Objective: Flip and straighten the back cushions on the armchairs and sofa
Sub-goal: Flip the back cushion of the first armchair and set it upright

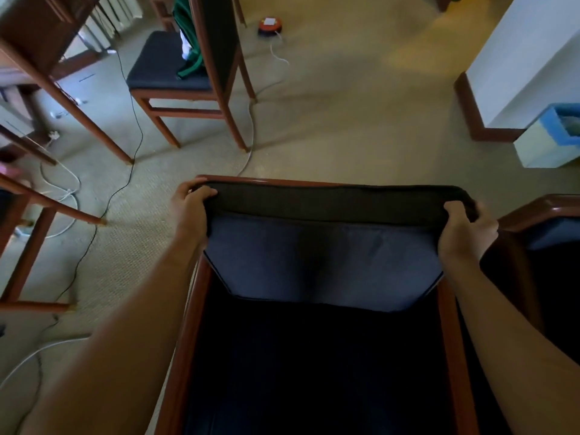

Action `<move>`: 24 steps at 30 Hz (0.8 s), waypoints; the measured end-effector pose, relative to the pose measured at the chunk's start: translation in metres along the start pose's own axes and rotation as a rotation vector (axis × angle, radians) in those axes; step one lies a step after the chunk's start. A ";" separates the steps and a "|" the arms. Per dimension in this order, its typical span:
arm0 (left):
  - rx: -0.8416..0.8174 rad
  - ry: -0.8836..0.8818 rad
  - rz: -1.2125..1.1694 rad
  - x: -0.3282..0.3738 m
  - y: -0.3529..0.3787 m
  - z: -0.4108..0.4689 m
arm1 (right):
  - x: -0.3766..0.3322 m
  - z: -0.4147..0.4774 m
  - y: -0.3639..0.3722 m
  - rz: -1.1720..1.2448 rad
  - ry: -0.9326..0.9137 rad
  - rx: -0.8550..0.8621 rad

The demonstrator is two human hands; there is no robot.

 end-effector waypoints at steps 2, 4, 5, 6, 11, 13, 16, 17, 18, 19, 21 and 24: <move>0.028 0.044 0.085 -0.009 0.006 0.003 | 0.012 0.002 0.002 -0.035 0.004 0.019; 0.051 0.077 0.249 -0.027 0.007 -0.001 | 0.028 -0.001 0.002 -0.089 0.033 0.010; 0.053 0.081 0.336 -0.038 0.007 -0.004 | 0.038 -0.003 0.003 -0.120 0.052 -0.006; 0.046 0.078 0.410 -0.049 0.007 -0.005 | 0.049 -0.005 0.003 -0.150 0.058 -0.025; 0.059 0.120 0.795 -0.056 0.017 -0.007 | 0.066 0.000 0.005 -0.303 0.051 -0.088; 0.033 0.150 1.001 -0.053 0.019 -0.012 | 0.061 -0.001 0.004 -0.370 0.057 -0.105; -0.034 0.185 1.302 -0.050 0.030 -0.038 | 0.053 -0.013 -0.004 -0.476 0.054 -0.162; -0.092 0.198 1.359 -0.049 0.037 -0.050 | 0.050 -0.019 -0.008 -0.526 0.040 -0.201; -0.163 0.212 1.399 -0.049 0.045 -0.062 | 0.047 -0.026 -0.012 -0.589 0.024 -0.250; -0.238 0.222 1.428 -0.049 0.054 -0.074 | 0.046 -0.035 -0.018 -0.658 0.009 -0.294; -0.375 0.246 1.464 -0.048 0.071 -0.100 | 0.045 -0.056 -0.033 -0.768 -0.024 -0.352; -0.550 0.343 1.482 -0.046 0.097 -0.140 | 0.044 -0.093 -0.068 -0.895 -0.094 -0.366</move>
Point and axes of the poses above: each hand's wrist, its own z-axis towards the middle knuckle, its own y-axis out of the palm, x = y × z, the point moved 2 cm from there along z, towards the middle knuckle, and after that the axes turned 13 degrees about -x, right-handed, at the moved point
